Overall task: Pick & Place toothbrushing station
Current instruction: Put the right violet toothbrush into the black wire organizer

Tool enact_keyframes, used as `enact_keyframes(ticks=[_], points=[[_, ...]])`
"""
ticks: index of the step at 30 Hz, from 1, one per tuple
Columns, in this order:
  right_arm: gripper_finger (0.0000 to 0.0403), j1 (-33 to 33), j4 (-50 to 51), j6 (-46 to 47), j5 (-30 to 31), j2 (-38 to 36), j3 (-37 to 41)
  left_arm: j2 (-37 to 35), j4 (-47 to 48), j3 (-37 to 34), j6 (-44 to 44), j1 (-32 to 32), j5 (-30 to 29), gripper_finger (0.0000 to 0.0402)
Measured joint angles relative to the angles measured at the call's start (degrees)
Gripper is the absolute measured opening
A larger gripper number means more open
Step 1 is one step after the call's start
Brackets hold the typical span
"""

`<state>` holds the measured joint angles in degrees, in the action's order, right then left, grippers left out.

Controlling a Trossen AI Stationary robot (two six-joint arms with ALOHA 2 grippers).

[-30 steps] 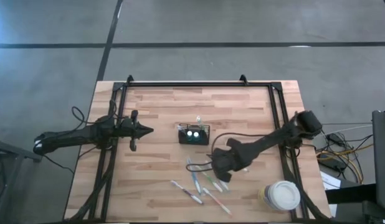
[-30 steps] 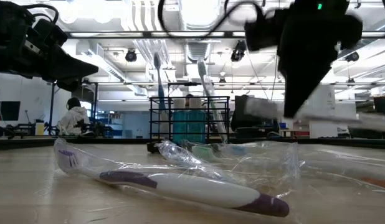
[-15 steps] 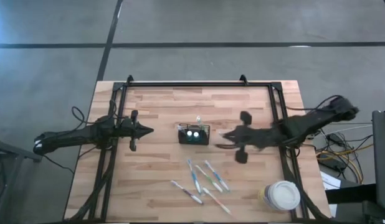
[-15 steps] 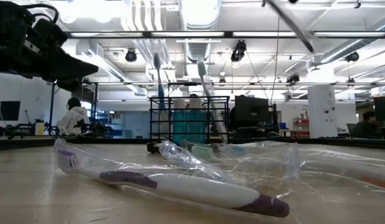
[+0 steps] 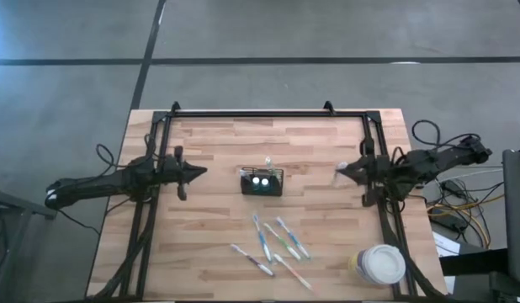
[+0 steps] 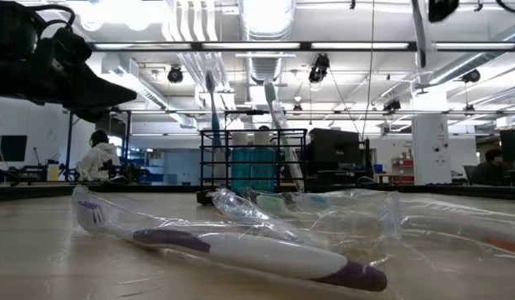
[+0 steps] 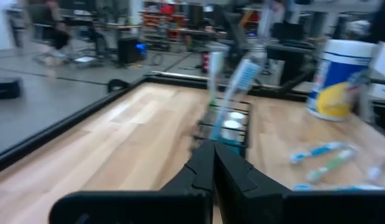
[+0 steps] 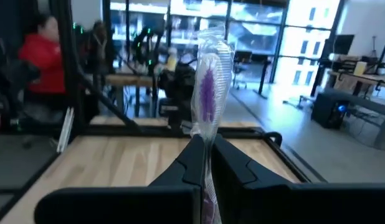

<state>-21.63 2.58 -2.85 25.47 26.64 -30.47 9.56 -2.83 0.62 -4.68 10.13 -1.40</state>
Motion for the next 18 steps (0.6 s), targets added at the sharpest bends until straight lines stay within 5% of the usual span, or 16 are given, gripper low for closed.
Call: enact_keyframes(ticks=[9,18], points=[[0.0011,0.0,-9.1,-0.8,-3.4,-13.5,15.5,0.0,-0.1,-0.1,-1.5,0.0,-1.4,0.0005],[0.0011,-0.1,-9.6,-2.4,-5.1,-22.8,21.8,0.0,-0.2,-0.1,-1.8,0.0,-1.4,0.0005]])
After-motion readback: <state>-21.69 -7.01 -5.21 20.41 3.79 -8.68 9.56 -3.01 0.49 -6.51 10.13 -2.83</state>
